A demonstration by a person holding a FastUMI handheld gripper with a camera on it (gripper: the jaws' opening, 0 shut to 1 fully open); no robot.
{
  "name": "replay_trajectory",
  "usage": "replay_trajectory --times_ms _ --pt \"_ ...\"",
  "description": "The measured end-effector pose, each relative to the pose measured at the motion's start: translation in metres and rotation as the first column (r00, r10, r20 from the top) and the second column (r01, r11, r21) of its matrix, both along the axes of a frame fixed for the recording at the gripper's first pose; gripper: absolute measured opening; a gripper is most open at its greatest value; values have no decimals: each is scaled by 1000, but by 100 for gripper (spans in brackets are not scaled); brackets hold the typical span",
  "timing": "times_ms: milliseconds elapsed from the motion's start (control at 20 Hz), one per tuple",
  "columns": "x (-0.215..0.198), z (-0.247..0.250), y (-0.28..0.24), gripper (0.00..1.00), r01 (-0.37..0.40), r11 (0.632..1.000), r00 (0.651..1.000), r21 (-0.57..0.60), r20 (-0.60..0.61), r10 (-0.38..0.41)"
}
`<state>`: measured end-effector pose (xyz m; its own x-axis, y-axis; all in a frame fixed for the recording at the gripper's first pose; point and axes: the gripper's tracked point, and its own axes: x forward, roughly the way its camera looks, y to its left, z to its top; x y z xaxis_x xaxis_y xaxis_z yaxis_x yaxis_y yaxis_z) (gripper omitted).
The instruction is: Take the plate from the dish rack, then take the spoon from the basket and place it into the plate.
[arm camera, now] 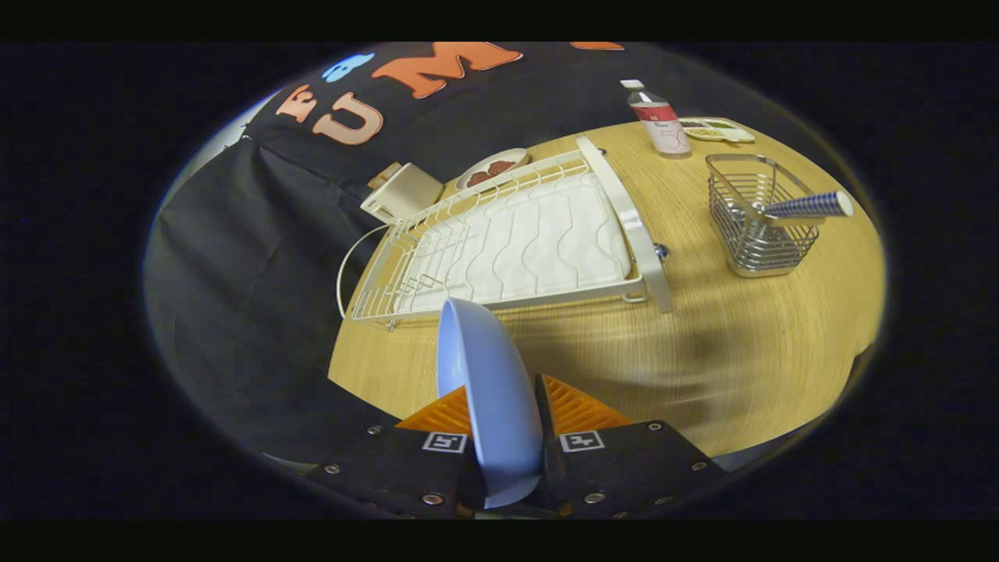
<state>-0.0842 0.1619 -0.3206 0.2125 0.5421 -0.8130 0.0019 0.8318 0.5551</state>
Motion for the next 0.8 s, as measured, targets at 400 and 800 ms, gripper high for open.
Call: replay_trajectory --times_ms 400,800 --pt "-5 -31 1 32 150 986 987 72 -65 -145" --pt "1 -35 -57 59 191 974 980 -119 74 -183"
